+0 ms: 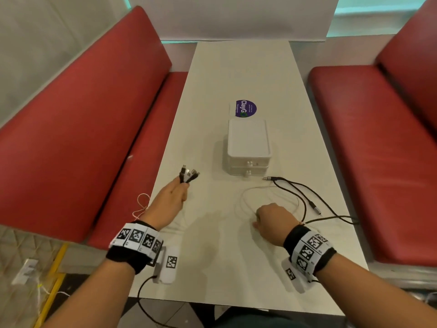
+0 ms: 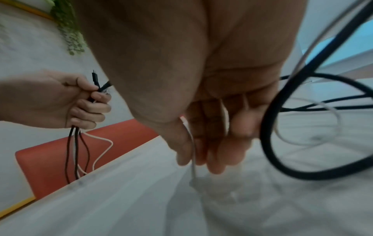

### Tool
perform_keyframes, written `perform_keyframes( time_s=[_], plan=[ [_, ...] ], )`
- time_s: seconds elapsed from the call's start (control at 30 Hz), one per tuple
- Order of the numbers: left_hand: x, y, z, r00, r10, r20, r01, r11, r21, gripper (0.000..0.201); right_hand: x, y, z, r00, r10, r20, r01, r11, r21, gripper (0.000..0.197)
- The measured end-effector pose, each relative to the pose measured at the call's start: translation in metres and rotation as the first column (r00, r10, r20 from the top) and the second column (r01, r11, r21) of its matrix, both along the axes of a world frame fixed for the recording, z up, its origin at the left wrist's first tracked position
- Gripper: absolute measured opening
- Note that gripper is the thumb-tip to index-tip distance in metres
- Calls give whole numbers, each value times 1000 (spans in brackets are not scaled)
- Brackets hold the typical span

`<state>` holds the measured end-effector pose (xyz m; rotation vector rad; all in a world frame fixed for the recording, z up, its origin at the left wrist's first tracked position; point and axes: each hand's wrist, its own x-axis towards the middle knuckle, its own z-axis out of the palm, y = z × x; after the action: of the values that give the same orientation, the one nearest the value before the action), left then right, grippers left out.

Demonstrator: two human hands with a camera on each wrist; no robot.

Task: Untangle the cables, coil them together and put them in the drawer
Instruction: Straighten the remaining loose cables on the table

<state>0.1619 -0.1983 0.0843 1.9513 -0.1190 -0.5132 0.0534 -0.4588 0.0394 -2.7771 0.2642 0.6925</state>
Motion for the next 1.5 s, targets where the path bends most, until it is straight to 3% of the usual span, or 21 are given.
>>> perform_keyframes(
  time_s=[0.07, 0.1, 0.17, 0.23, 0.3, 0.37, 0.47, 0.53, 0.63, 0.77, 0.83, 0.87, 0.93, 1.03, 1.1, 1.13, 1.2, 1.27, 1.33, 1.4, 1.5],
  plan=[
    [-7, -9, -5, 999, -20, -29, 19, 998, -66, 32, 2, 4, 2, 999, -16, 45, 8, 985, 170, 30],
    [-11, -13, -5, 999, -33, -42, 29, 996, -89, 36, 4, 7, 6, 994, -80, 70, 52, 941, 335, 31],
    [-16, -22, -4, 996, -77, -47, 71, 990, -122, 34, 7, 15, 23, 968, -244, 59, 143, 729, 669, 28],
    [-20, -29, -2, 986, -164, -22, 160, 979, -127, 31, 13, 21, 42, 911, -412, 4, 198, 446, 873, 29],
    [-27, -36, -3, 956, -292, -3, 289, 948, -136, 44, 20, 21, 56, 843, -531, -84, 198, 162, 967, 27],
    [-36, -43, -5, 934, -358, 3, 355, 926, -130, 49, 25, 19, 64, 795, -590, -138, 162, -12, 987, 26],
    [-41, -48, -10, 936, -352, -3, 351, 934, -72, 31, 27, 13, 69, 750, -640, -165, 121, -113, 986, 25],
    [-41, -47, -12, 947, -319, -45, 313, 944, -107, 34, 28, 4, 67, 697, -697, -170, 103, -137, 985, 26],
    [-38, -38, -15, 951, -279, -129, 259, 954, -154, 37, 30, -15, 64, 602, -788, -126, 119, -67, 991, 28],
    [-35, -27, -21, 937, -309, -165, 305, 951, -51, 37, 27, -38, 64, 493, -869, 38, 143, 123, 982, 28],
    [-36, -23, -24, 954, -258, -150, 254, 966, -48, 38, 25, -51, 69, 469, -877, 103, 127, 182, 975, 27],
    [-37, -22, -24, 967, -211, -140, 204, 977, -63, 38, 23, -55, 73, 499, -860, 108, 107, 185, 977, 27],
    [-36, -21, -23, 981, -154, -118, 147, 987, -67, 37, 19, -52, 80, 628, -770, 116, 100, 228, 969, 27],
    [-33, -24, -23, 990, -111, -84, 109, 993, -36, 34, 9, -26, 78, 864, -504, 24, 132, 272, 953, 28],
    [-29, -24, -24, 997, -22, -74, 19, 999, -32, 31, 7, -11, 68, 947, -311, -77, 174, 299, 938, 35],
    [-26, -22, -25, 997, 27, -75, -30, 999, -34, 31, 9, -9, 59, 959, -278, -51, 166, 409, 897, 45],
    [-22, -18, -25, 992, 92, -82, -96, 994, -43, 30, 15, -14, 38, 961, -246, 127, 98, 732, 674, 54],
    [-21, -15, -24, 988, 127, -87, -132, 990, -53, 31, 18, -22, 20, 974, -113, 195, 30, 923, 384, 42],
    [-22, -13, -22, 985, 148, -86, -152, 987, -48, 32, 15, -27, 2, 992, 2, 123, -30, 973, 228, 29],
    [-24, -14, -21, 986, 154, -65, -156, 987, -32, 32, 14, -27, -12, 994, 62, 88, -77, 981, 179, 22],
    [-25, -15, -18, 990, 137, -19, -137, 991, 3, 33, 14, -25, -16, 992, 42, 117, -56, 991, 125, 9]
  ],
)
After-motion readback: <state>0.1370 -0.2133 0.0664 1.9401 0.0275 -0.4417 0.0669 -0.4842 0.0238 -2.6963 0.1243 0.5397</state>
